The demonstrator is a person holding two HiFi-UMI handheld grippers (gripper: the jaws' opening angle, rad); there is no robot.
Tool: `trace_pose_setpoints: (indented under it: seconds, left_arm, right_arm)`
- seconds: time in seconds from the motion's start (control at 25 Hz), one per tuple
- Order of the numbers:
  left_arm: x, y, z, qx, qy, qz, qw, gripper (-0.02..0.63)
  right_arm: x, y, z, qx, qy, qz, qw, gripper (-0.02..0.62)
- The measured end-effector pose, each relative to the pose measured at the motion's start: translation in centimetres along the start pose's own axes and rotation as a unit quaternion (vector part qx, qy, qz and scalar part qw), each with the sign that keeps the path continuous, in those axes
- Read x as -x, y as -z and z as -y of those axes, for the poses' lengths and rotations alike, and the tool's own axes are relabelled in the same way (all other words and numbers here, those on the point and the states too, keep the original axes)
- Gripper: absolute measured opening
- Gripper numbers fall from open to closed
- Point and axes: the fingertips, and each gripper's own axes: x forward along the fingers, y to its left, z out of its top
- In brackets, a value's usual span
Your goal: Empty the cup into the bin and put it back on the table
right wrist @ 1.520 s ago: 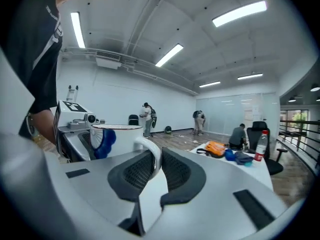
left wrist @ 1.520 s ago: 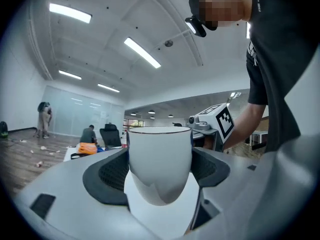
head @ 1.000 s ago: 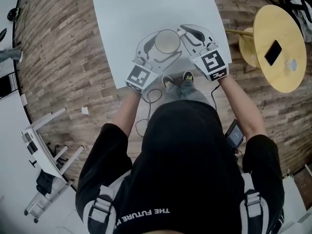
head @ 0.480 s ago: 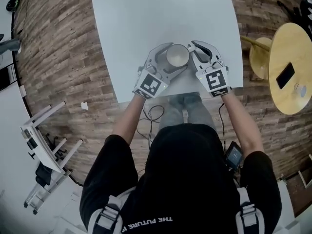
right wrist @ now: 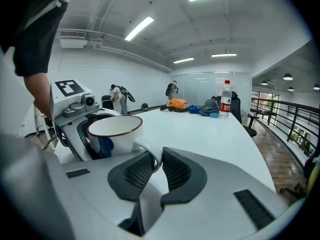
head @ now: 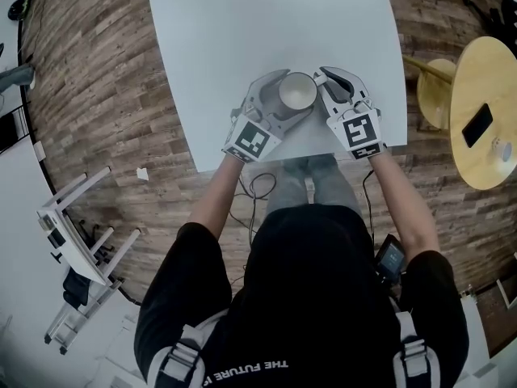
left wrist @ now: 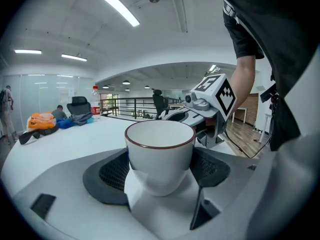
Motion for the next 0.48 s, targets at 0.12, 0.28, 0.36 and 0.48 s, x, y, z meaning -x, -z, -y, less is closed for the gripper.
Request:
trace_pose_setpoints:
  seconds: [0.12,0.28,0.36,0.48]
  left_arm:
    - [-0.03,-0.26,0.14,-0.003,0.000,0.009,1.0000,0.371]
    - [-0.11,0.33,0.20,0.000,0.002,0.006,1.0000,0.371]
    - [-0.15,0.07,0.22,0.012,0.006,0.011,0.9999,0.371]
    - [0.03,-0.42,0.32,0.043,0.008,0.019,0.9989,0.372]
  right_arm:
    - [0.11,0.07,-0.12,0.003,-0.001,0.002,1.000,0.049]
    - [0.00,0.35,-0.13,0.004,-0.002,0.000,1.000,0.049]
    - [0.01,0.58,-0.12,-0.003,-0.002,-0.007,1.000,0.049]
    - [0.47,0.78,0.03,-0.015,0.005,-0.019,1.000,0.074]
